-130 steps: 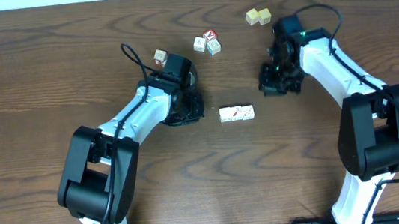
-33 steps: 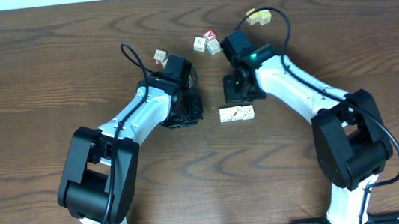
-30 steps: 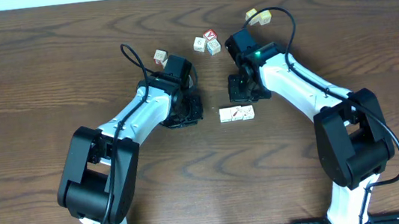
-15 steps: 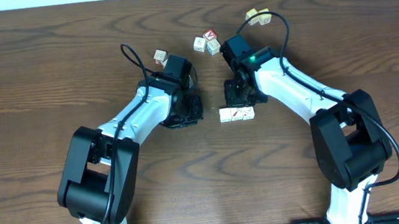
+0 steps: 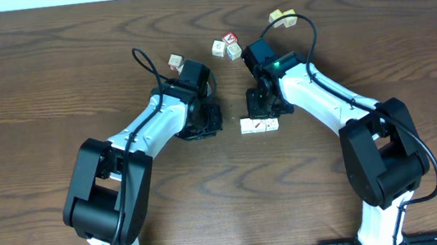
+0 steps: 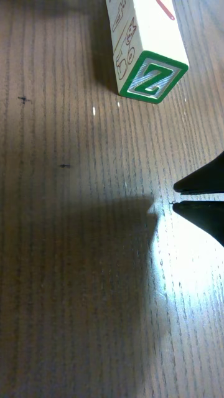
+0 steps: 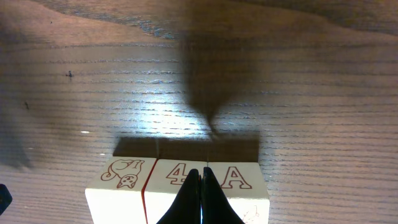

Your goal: Lift 3 blocks

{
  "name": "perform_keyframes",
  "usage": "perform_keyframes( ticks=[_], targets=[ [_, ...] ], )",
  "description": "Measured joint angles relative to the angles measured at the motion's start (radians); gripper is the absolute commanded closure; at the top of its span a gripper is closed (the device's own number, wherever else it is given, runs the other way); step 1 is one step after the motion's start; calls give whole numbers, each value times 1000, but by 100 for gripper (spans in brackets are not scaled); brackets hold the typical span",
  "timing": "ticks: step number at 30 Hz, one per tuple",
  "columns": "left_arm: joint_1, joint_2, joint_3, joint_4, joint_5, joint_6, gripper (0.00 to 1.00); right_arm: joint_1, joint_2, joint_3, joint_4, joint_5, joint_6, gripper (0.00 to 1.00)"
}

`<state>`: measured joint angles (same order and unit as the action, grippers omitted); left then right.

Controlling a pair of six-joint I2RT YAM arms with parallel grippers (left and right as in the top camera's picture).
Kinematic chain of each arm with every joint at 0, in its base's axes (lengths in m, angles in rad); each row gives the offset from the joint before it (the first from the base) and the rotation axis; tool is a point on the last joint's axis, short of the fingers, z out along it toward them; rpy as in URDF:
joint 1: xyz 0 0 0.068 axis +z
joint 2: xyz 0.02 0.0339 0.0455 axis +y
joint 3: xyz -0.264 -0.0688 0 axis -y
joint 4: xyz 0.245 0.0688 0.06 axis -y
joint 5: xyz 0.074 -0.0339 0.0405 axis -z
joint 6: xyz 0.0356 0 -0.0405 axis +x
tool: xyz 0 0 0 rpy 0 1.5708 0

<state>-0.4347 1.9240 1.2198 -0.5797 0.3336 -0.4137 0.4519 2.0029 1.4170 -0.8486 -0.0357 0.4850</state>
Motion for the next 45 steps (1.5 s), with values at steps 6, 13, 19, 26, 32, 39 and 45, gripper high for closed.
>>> perform_keyframes(
  ticks=[6,13,19,26,32,39,45],
  targets=[
    [0,0,0,0,0,0,93,-1,0,0,15,0,0,99],
    [0,0,0,0,0,0,93,-48,3,113,-116,-1,-8,99],
    [0,0,0,0,0,0,93,-100,3,129,-206,3,-45,99],
    [-11,0,0,45,23,0,93,-108,3,30,-159,0,-65,99],
    [-35,0,0,54,42,0,93,-108,3,23,-154,-34,-70,99],
    [-38,0,0,54,50,0,93,-108,3,-6,-145,-43,-73,99],
    [-38,0,0,54,53,0,93,-108,3,-31,-116,-57,-72,99]
  ],
)
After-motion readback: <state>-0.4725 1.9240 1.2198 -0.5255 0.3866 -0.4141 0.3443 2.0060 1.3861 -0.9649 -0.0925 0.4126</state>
